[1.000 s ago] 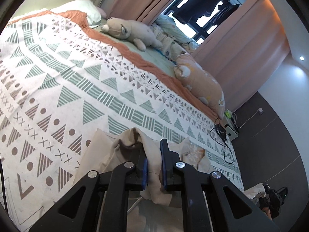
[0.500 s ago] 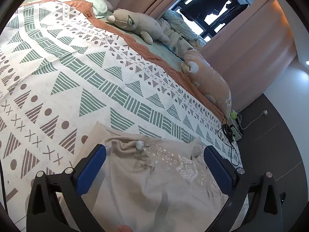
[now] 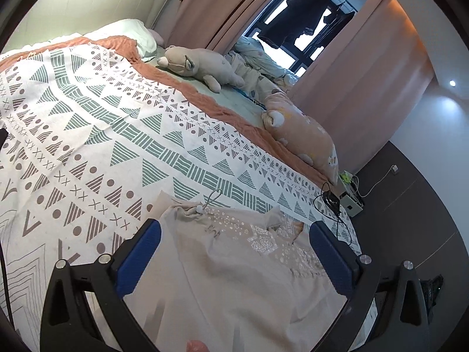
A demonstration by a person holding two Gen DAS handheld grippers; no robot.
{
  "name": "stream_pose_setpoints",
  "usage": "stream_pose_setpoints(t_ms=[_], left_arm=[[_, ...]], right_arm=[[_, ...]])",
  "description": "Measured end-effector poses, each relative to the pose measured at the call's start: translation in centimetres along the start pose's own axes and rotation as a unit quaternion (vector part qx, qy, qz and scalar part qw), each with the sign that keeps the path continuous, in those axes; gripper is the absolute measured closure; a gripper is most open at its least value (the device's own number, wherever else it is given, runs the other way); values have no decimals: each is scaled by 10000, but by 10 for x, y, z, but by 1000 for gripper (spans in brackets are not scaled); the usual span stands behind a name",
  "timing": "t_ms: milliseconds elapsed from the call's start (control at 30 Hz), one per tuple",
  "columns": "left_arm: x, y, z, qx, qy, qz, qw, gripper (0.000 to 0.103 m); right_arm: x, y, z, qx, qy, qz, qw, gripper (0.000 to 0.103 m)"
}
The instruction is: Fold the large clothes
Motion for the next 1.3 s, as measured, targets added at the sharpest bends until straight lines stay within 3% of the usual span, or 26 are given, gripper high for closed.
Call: stream_pose_setpoints(t_ms=[100, 200, 433, 600, 700, 933, 1000, 1100, 1300], left_arm=[[-21, -5, -8, 32, 20, -40, 10000, 0], [-37, -2, -16, 126, -7, 149, 9998, 0], [-47, 29, -38, 47, -27, 566, 9984, 0], [-31, 56, -55, -288, 6, 751, 9968, 5], [-11, 69, -68, -232, 84, 1101, 9936, 7], [27, 98, -94, -460, 245, 1292, 9902, 24], [30, 104, -99, -437, 268, 1419, 9886, 26], [32, 117, -105, -502, 333, 1545, 9861, 38], [29, 138, -121, -738, 556, 1536, 9838, 39]], right_arm=[[-15, 16, -6, -4, -50, 125, 9999, 1], [-17, 42, -16, -159, -18, 243, 9996, 7], [28, 80, -37, -980, 453, 11, 9942, 28], [75, 77, -48, -1357, 965, -324, 9855, 35], [99, 70, -60, -1444, 1273, -438, 9803, 41], [155, 68, -81, -1844, 1824, -735, 9630, 44], [175, 68, -89, -1952, 2000, -868, 9562, 51], [201, 65, -101, -2021, 2246, -1116, 9467, 54], [246, 48, -117, -2123, 2464, -1451, 9344, 57]])
Point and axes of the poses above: each gripper's, at about its wrist camera, not at the fingertips, and x roughly the way its jaws point, y to its left, z to its top, the point moved 9 cm from there along x, roughly the way its jaws point, and after that the axes turned 9 degrees about y, right-handed, at the moved point
